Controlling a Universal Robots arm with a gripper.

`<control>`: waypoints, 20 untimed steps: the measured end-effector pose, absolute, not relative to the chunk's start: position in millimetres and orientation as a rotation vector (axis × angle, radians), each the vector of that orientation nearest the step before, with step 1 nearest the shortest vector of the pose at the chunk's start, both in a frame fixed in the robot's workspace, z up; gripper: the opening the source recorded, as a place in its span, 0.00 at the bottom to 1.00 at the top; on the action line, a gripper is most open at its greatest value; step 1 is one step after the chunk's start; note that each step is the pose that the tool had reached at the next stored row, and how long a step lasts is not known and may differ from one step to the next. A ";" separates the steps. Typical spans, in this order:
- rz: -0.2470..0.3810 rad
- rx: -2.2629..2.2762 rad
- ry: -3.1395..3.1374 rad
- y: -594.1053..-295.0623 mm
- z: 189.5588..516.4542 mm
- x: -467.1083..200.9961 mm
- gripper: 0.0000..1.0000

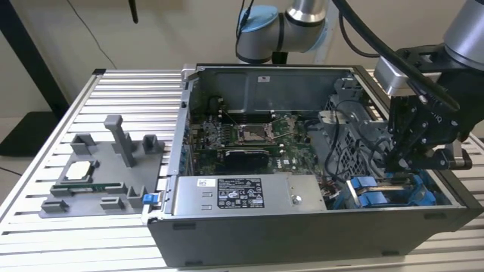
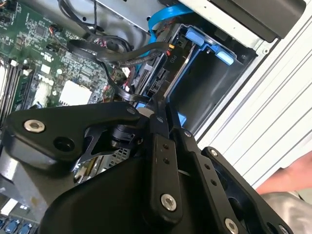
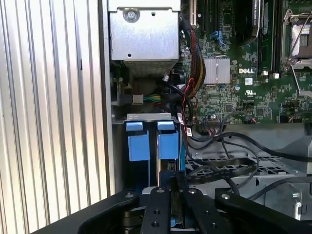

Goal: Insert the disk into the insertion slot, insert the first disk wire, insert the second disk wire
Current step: 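Insert the second disk wire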

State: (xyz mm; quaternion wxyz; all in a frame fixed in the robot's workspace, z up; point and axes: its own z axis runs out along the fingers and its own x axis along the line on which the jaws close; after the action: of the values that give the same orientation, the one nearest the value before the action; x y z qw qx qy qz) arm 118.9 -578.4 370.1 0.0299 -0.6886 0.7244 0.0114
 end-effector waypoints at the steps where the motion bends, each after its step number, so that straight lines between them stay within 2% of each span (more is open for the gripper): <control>1: 0.035 -2.123 2.233 -578.4 370.1 118.9 0.00; 20: 0.016 -2.115 2.224 -575.2 361.9 120.1 0.00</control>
State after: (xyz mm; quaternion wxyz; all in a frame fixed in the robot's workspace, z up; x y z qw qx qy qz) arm 120.1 -575.2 361.9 0.0365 -0.6887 0.7241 0.0052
